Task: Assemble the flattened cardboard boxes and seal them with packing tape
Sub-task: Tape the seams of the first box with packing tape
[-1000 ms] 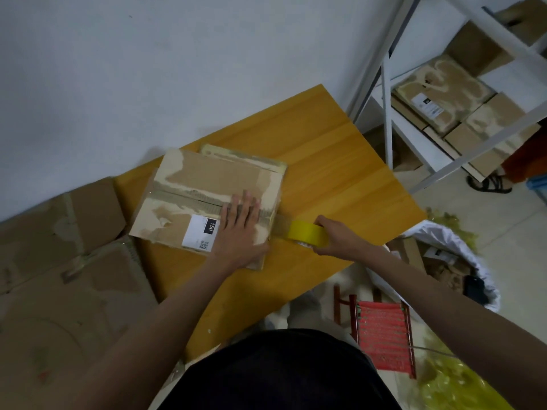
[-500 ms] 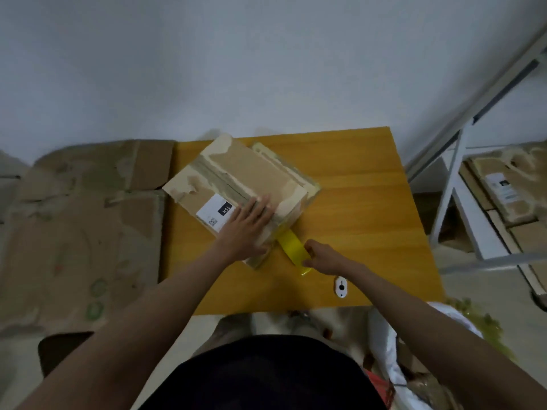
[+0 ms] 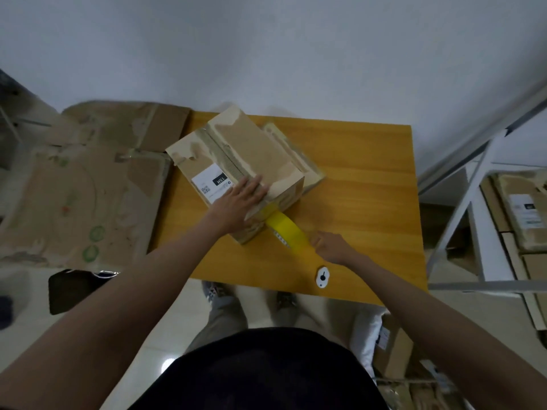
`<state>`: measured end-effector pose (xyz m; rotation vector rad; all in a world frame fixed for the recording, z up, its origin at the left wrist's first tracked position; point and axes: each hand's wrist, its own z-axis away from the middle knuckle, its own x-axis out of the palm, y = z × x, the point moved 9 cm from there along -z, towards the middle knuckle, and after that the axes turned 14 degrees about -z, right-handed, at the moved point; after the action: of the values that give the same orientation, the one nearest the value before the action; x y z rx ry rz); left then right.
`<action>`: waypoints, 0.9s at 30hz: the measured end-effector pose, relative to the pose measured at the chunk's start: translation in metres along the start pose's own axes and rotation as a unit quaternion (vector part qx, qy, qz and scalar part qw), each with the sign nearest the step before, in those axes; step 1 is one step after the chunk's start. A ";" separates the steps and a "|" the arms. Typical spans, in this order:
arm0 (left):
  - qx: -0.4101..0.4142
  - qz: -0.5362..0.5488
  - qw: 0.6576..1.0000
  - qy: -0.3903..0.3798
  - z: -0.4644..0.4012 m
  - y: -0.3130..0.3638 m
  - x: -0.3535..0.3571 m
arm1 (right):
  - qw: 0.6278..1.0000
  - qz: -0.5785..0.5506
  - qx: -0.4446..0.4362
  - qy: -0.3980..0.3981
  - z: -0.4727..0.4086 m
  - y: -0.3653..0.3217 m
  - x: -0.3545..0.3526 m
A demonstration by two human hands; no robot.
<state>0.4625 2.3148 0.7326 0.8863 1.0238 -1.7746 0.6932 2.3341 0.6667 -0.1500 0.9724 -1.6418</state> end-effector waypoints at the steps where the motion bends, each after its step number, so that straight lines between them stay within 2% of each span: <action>1: -0.003 0.004 1.000 -0.005 0.000 0.000 0.000 | 1.000 0.011 0.024 -0.016 0.003 0.011 0.003; 5: -0.019 0.029 0.999 0.001 0.002 0.003 -0.002 | 0.996 0.021 0.061 -0.063 0.007 0.046 0.015; 12: -0.033 0.031 0.999 0.012 0.005 0.005 -0.006 | 0.988 0.046 0.036 -0.143 0.000 0.064 0.043; 15: -0.040 0.026 0.999 0.022 0.006 0.003 -0.007 | 0.986 0.059 0.024 -0.153 -0.004 0.068 0.049; 22: -0.029 0.009 0.999 0.042 0.003 0.007 -0.007 | 0.989 0.113 0.035 -0.089 -0.014 0.070 0.040; 27: -0.034 0.054 0.998 0.010 0.003 0.005 -0.003 | 0.993 0.117 0.009 -0.029 -0.020 0.057 0.014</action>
<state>0.4676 2.3115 0.7355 0.9024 1.0244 -1.6353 0.7203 2.3324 0.6109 -0.0677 0.8960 -1.4236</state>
